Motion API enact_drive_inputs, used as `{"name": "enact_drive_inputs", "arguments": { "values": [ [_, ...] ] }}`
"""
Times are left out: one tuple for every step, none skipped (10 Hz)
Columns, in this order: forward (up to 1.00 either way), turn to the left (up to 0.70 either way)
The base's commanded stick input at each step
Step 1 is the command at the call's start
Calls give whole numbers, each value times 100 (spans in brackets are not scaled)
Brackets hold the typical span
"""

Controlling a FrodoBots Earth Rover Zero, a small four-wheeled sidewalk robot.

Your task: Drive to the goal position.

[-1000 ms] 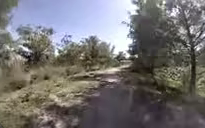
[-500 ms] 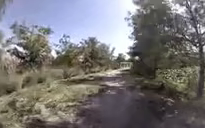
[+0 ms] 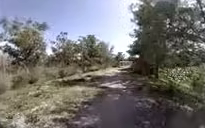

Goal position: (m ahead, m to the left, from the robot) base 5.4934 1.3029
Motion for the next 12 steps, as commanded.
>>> {"name": "enact_drive_inputs", "arguments": {
  "values": [
    [70,0],
    [70,0],
    [70,0],
    [70,0],
    [70,0],
    [70,0],
    [70,0],
    [70,0],
    [70,0],
    [70,0],
    [70,0],
    [70,0]
  ]
}}
